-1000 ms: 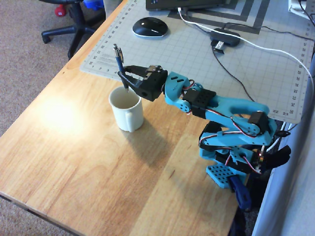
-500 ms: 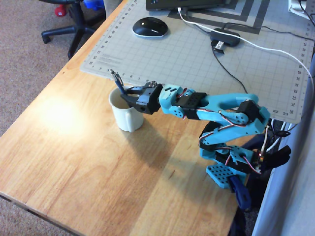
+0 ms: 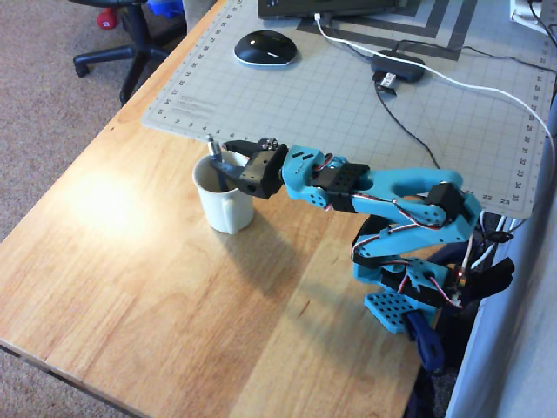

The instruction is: Grasp a pen and put it in a mug.

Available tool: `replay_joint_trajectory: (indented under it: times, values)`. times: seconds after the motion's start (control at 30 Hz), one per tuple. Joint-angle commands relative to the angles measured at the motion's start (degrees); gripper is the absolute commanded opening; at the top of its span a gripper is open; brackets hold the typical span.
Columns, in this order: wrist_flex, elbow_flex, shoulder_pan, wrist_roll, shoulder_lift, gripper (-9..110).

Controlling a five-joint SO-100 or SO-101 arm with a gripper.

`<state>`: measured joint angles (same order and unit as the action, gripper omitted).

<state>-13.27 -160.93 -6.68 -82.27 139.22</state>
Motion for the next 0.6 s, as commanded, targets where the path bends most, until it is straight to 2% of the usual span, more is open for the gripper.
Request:
replay_joint_trajectory:
  times: [0.0, 0.1, 0.23, 0.57]
  values:
    - [-1.05, 7.03, 1.49, 2.99, 3.43, 14]
    - [-0.97, 7.47, 1.58, 10.37, 3.52, 13]
    - [4.31, 8.0, 1.67, 26.28, 5.98, 13]
    - [34.01, 7.03, 1.58, 67.68, 23.73, 8]
